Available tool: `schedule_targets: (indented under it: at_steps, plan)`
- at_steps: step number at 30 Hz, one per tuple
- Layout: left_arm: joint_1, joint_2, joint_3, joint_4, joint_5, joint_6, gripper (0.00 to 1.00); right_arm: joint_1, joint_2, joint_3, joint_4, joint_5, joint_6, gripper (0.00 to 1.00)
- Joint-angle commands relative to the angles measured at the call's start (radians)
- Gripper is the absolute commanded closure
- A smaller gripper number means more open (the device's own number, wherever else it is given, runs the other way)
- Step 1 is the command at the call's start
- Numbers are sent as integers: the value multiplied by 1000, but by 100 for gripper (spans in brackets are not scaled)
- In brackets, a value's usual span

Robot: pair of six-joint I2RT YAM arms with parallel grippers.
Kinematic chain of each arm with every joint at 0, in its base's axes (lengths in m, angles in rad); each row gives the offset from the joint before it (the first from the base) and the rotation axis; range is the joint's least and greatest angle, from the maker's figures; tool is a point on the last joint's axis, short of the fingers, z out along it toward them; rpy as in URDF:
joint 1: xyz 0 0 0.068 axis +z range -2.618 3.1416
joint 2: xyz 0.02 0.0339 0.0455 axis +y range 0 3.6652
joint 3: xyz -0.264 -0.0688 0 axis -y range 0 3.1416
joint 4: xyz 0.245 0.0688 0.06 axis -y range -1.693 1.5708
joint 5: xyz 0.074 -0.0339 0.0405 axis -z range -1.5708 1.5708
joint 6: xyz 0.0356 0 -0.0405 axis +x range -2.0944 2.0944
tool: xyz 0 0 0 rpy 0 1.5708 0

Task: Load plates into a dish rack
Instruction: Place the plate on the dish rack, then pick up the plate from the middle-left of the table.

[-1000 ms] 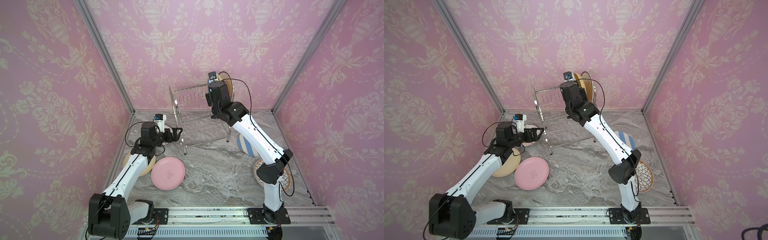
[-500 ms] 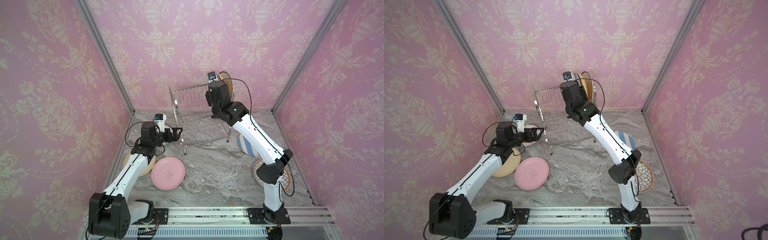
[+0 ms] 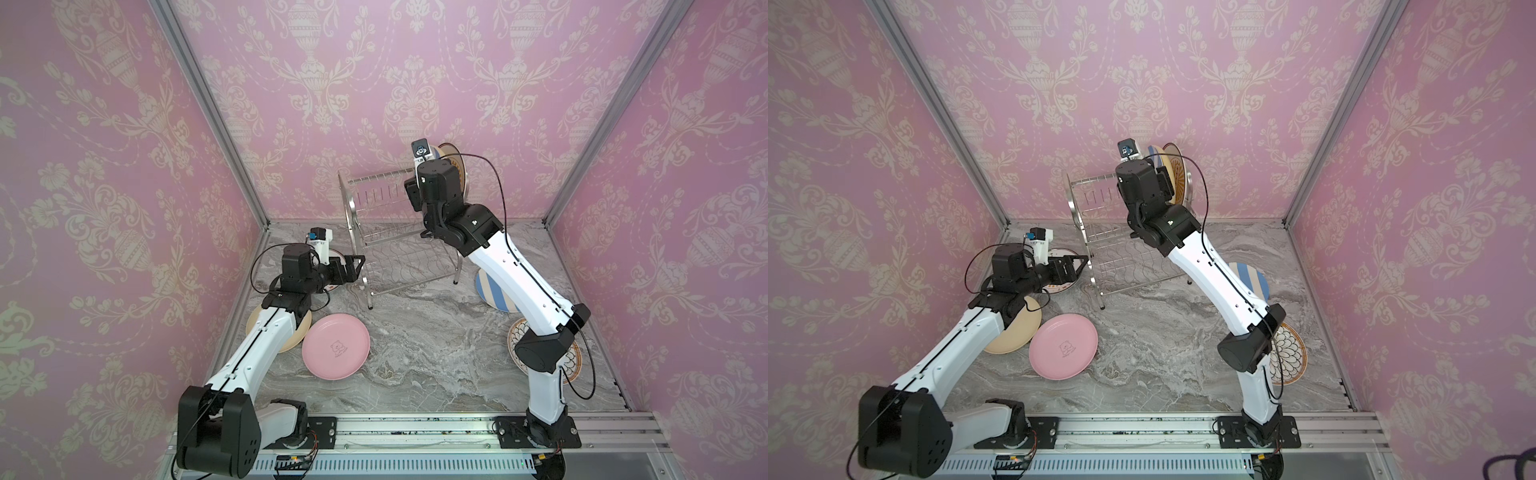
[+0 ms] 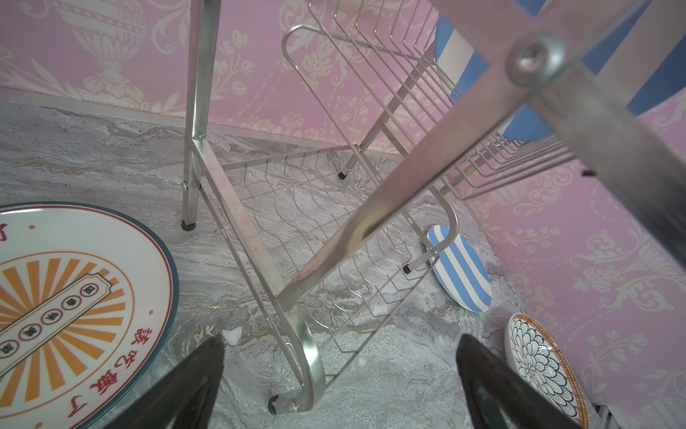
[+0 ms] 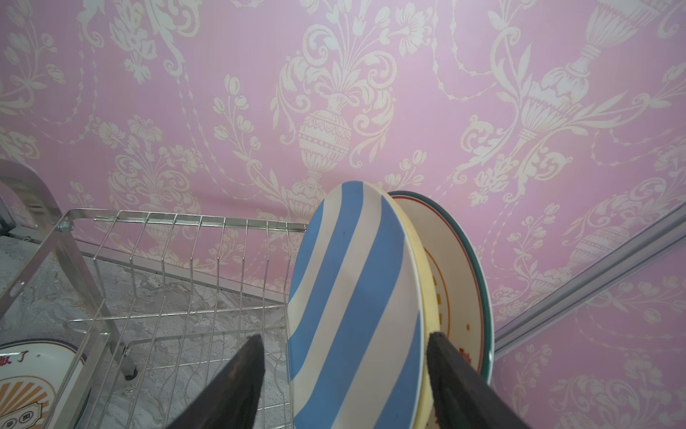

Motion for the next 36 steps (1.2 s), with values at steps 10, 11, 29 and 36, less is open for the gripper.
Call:
schedule_targets:
  at_steps: [10, 11, 29, 36]
  plan:
    - [14, -25, 112, -174, -102, 57, 1, 16, -123, 22, -91, -61, 38, 26]
    - [16, -29, 118, -178, -105, 62, 1, 17, -137, 15, -103, -67, 46, 26]
    - [31, -104, 169, -261, -239, 68, 1, 41, -642, -573, -246, -471, 404, 26]
    - [31, -153, 139, -266, -288, 51, 1, 87, -836, -950, -179, -616, 543, 32]
